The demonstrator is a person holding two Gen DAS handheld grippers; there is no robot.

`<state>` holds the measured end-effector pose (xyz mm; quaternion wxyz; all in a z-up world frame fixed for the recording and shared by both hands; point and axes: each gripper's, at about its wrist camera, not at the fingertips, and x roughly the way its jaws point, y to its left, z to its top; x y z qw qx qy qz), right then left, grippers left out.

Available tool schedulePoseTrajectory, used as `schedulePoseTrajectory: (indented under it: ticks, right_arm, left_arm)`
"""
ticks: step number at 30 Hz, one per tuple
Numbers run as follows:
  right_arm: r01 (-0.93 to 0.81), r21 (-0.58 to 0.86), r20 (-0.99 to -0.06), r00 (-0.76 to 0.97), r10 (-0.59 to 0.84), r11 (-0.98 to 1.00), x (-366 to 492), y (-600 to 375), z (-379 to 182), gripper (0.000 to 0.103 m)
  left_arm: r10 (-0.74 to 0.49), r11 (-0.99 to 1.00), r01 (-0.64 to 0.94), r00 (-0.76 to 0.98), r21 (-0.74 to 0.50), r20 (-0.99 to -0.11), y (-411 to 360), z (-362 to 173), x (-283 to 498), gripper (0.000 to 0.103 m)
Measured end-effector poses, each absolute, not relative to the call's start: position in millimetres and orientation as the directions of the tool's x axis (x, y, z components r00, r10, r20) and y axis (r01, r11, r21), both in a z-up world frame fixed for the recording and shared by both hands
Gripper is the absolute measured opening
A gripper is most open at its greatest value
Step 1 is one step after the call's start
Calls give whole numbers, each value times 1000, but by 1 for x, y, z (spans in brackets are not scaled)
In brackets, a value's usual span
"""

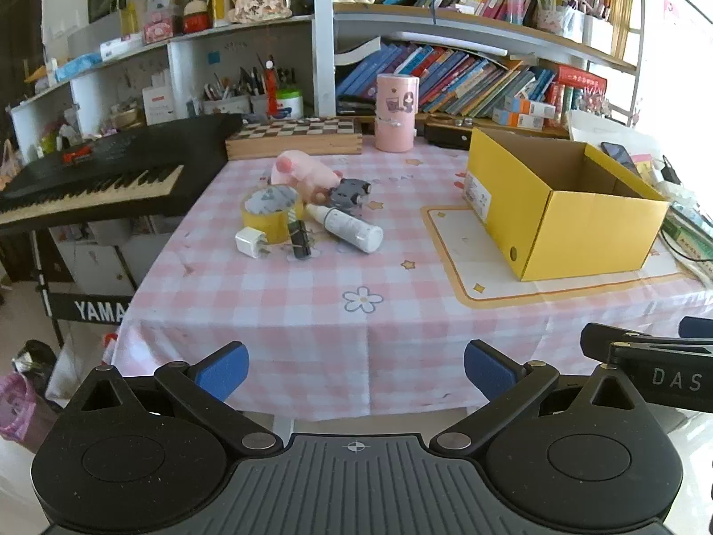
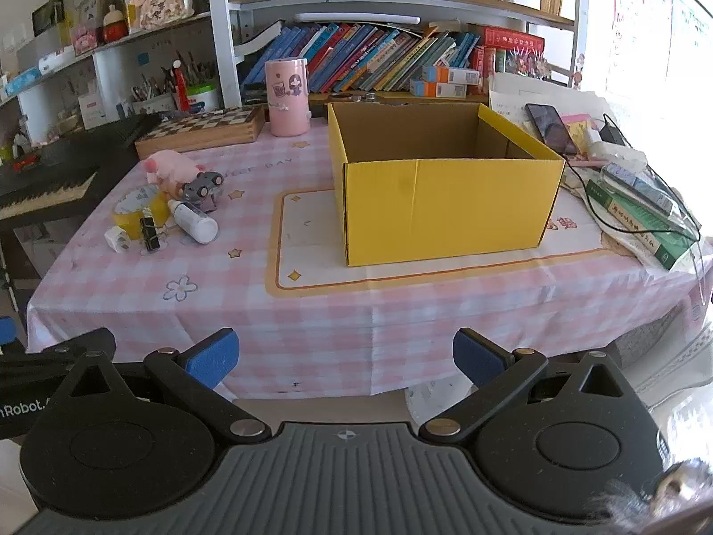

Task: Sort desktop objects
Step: 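Move both tools toward the small objects beside the tape roll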

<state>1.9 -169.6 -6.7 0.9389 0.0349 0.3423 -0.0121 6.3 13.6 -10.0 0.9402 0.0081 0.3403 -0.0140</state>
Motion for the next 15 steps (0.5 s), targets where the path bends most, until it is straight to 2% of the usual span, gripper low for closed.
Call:
schedulePoseTrajectory:
  ticks: [15]
  right_arm:
    - [40,70,-638,770,13,997,0,-170,-5,103]
  left_arm:
    - [-25,998,53,794,29,-607,9,-5,-1,103]
